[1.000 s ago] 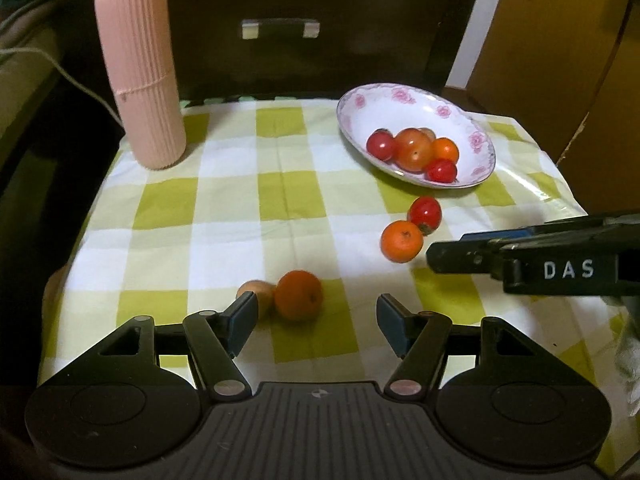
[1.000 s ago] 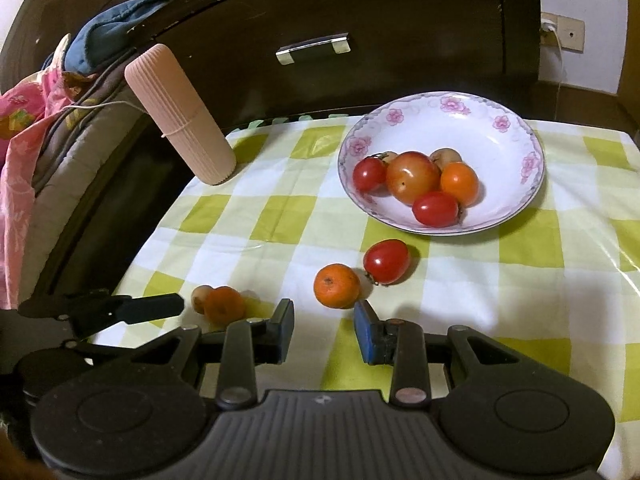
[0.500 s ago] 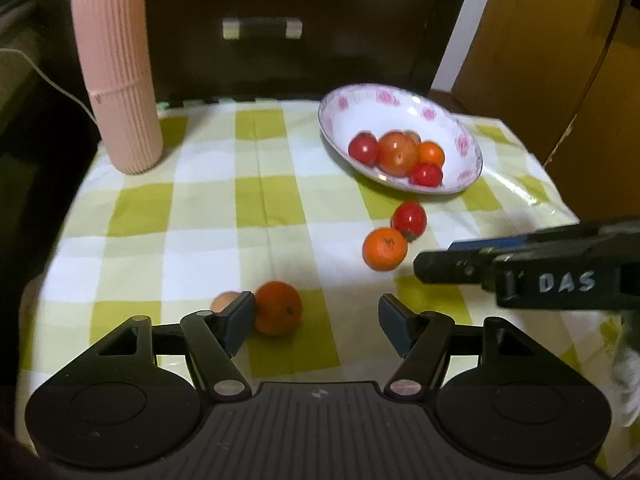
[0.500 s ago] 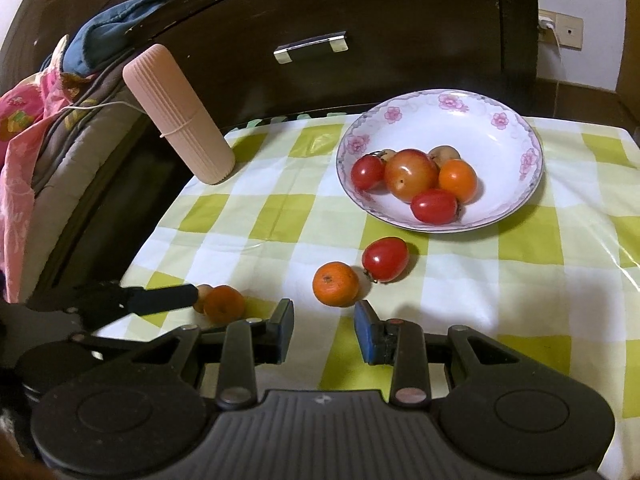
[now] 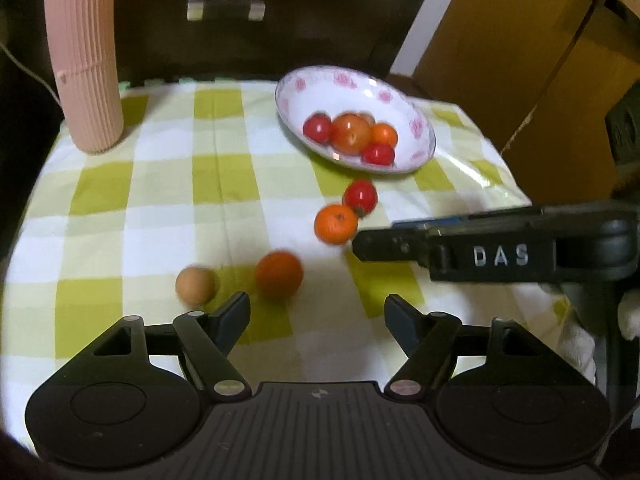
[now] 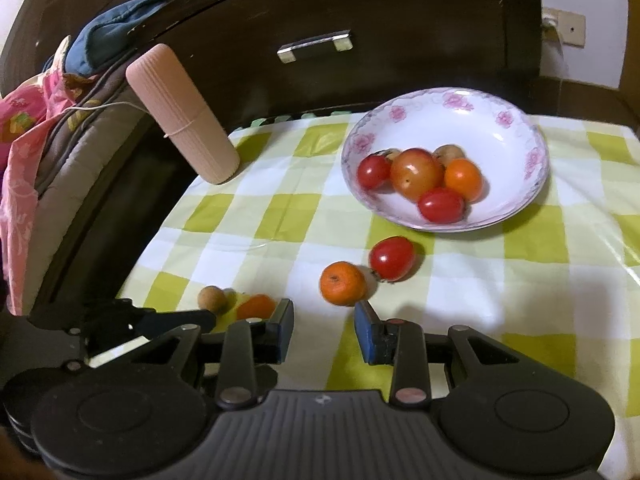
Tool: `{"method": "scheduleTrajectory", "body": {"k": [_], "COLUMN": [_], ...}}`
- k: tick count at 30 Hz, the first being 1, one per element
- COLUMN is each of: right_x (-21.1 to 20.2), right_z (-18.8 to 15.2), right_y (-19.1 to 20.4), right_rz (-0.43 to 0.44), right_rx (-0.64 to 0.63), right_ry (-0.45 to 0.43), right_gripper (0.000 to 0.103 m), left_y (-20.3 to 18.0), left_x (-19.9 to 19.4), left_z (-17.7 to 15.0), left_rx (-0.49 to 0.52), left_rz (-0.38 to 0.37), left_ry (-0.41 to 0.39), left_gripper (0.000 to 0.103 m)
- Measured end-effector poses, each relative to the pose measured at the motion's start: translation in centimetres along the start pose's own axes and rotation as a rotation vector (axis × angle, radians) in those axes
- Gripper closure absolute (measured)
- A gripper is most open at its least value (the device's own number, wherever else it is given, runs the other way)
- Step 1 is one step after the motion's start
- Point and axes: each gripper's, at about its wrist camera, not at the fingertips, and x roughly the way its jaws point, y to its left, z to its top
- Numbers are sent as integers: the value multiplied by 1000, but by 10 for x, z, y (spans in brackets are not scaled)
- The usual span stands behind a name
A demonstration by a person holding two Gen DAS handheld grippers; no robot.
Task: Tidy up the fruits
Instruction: 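Position the open right gripper around a mandarin orange while the left gripper approaches a brown fruit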
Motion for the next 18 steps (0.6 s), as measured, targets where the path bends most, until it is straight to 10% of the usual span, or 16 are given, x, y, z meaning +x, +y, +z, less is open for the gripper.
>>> {"method": "scheduleTrajectory", "body": {"k": [18], "right_x": [32], "right_z": [1], "right_y": [57], "right_rz": [12], "right_rx": [-212], "right_ry": [88], "right_gripper": [70], "left_y": [5], "left_x": [-24], "left_z": [-4], "left_rx": [87], "left_rz": [130], "left_ry": [58], "left_gripper": [22]}}
